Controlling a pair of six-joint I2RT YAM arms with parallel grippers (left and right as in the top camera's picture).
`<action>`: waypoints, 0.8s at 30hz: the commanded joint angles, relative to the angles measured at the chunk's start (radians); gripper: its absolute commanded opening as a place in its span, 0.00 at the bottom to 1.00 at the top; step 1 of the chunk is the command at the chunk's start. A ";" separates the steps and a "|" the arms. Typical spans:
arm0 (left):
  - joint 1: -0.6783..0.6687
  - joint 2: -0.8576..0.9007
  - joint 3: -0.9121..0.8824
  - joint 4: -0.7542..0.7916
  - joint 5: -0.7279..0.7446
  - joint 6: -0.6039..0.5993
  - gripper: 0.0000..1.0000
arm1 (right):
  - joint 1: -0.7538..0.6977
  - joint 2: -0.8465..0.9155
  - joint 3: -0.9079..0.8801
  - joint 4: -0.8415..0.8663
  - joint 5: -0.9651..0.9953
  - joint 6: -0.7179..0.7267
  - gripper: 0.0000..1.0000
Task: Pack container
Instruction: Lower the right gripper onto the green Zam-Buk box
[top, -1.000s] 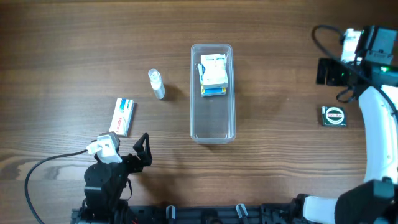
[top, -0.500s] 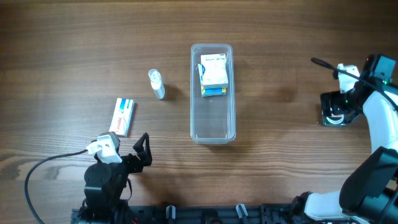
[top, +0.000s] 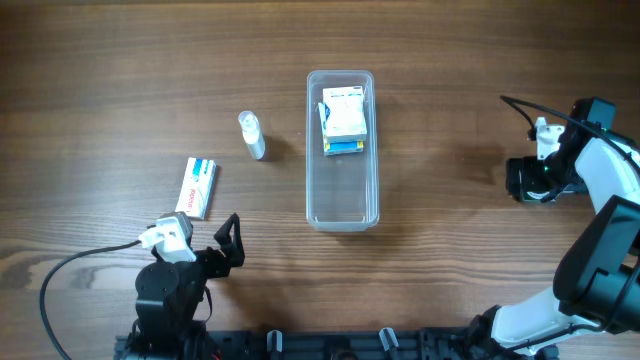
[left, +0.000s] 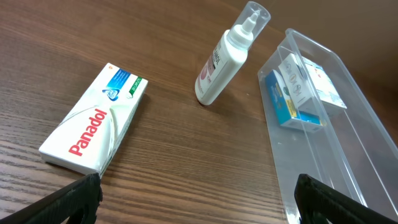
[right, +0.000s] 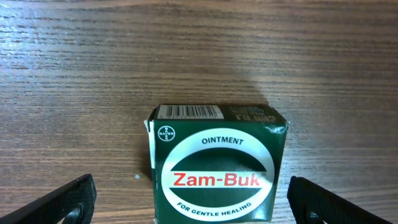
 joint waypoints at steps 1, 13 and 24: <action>0.008 -0.005 -0.003 0.006 -0.002 0.019 1.00 | -0.006 0.023 -0.010 -0.004 0.023 0.021 1.00; 0.008 -0.005 -0.003 0.006 -0.002 0.019 1.00 | -0.006 0.024 -0.010 0.043 0.025 -0.030 1.00; 0.008 -0.005 -0.003 0.006 -0.002 0.019 1.00 | -0.006 0.092 -0.010 0.055 -0.021 0.000 1.00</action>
